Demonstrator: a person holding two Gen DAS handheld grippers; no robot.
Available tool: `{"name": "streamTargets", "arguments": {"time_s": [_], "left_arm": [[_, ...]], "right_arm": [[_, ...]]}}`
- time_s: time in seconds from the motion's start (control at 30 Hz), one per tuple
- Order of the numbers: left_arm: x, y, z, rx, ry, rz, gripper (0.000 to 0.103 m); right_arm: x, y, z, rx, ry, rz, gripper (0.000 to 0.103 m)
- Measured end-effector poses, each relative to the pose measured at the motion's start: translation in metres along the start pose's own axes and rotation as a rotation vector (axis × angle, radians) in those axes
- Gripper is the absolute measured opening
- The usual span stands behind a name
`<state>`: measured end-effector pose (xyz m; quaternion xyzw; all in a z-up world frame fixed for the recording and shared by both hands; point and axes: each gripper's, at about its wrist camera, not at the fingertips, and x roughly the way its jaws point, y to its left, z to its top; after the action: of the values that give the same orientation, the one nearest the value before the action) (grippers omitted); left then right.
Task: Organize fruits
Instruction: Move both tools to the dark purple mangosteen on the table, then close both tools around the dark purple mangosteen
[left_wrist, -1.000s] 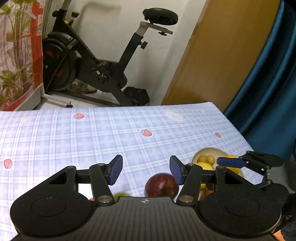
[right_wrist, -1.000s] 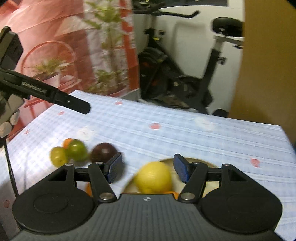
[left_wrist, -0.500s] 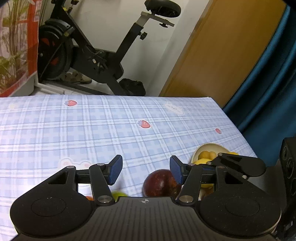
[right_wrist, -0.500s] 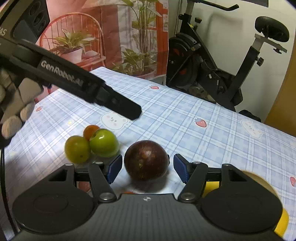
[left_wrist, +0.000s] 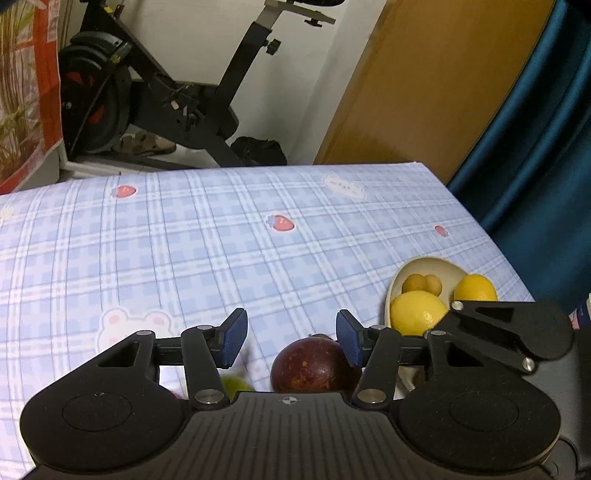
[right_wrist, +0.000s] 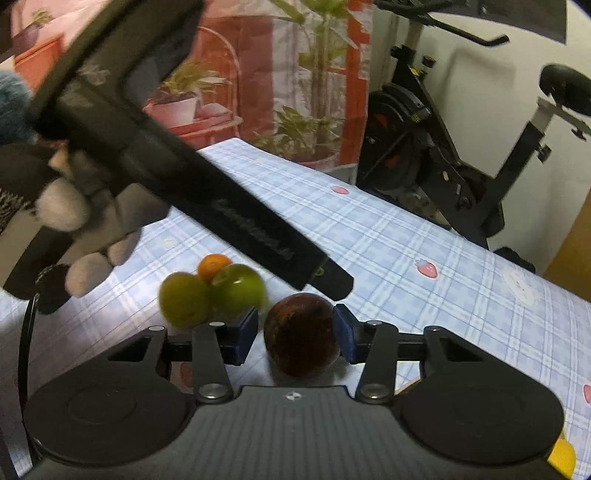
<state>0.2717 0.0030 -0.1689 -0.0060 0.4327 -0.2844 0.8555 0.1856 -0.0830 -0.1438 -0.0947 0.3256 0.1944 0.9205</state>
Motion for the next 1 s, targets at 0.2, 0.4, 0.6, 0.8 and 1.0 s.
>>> {"name": "streamTargets", "arguments": {"time_s": [0.2, 0.4, 0.6, 0.8, 1.0], "left_arm": [[-0.001, -0.001, -0.006, 0.022, 0.044, 0.003, 0.056], [-0.005, 0.002, -0.012, 0.026, 0.06, -0.006, 0.056], [-0.011, 0.0, -0.016, 0.044, 0.059, -0.01, 0.056], [-0.02, -0.004, -0.023, 0.081, 0.057, -0.007, 0.057], [-0.025, -0.008, -0.028, 0.11, 0.056, -0.004, 0.056]], "right_arm": [[-0.006, 0.018, -0.004, -0.025, -0.015, 0.026, 0.048], [-0.008, 0.024, -0.005, -0.025, -0.011, 0.053, 0.048], [-0.014, 0.021, -0.008, -0.005, 0.01, 0.053, 0.049], [-0.006, 0.002, -0.012, 0.095, 0.054, 0.02, 0.062], [0.014, -0.012, -0.009, 0.174, 0.085, 0.064, 0.068]]}}
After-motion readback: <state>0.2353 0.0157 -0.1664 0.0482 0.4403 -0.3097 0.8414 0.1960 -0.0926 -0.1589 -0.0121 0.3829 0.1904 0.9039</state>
